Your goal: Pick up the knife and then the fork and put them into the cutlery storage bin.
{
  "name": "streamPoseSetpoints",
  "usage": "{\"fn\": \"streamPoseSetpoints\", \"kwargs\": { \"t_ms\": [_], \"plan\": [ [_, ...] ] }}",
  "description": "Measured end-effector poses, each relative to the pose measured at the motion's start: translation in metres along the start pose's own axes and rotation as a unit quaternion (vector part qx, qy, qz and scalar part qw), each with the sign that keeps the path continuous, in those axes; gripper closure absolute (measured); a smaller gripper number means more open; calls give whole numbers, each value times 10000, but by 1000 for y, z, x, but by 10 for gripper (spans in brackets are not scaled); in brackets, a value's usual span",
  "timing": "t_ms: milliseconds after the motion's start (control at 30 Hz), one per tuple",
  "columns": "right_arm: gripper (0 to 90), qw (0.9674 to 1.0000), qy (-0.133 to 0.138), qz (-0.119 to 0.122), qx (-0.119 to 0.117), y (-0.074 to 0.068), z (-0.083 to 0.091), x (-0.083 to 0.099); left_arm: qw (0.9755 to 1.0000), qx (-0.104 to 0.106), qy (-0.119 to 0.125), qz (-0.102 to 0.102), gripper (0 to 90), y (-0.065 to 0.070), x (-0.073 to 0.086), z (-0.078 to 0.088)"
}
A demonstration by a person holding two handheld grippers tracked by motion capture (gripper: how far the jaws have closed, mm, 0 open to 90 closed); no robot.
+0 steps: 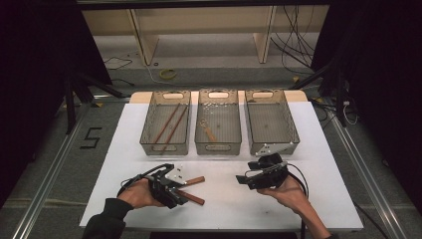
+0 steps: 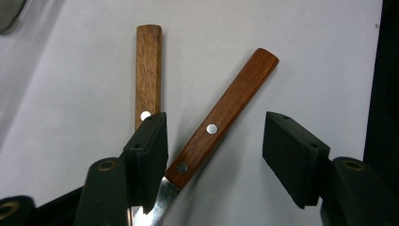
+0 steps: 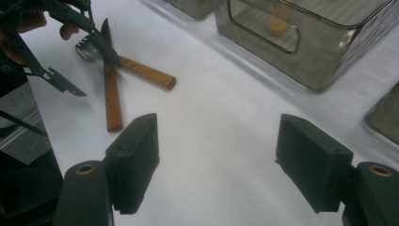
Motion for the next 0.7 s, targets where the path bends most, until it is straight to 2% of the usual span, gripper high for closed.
{"fn": "streamPoseSetpoints", "kwargs": {
  "t_ms": [333,700],
  "plan": [
    [316,10000,-9,-4,-46,-1,0,0,9994,45,-195,-291,473,-1,-1,-8],
    [321,10000,-2,-5,-57,0,1,0,9983,149,-404,-384,519,-5,0,-14]
  ]
}}
Point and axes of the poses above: each handheld gripper's, and its own axes: z roughly backward along the jaws, x roughly out of its underside, y roughly to its right, the point moved 4 cm from there along -z, roughly forward along the jaws, and after that the axes turned 9 degrees about -x, right-handed, at the moved point
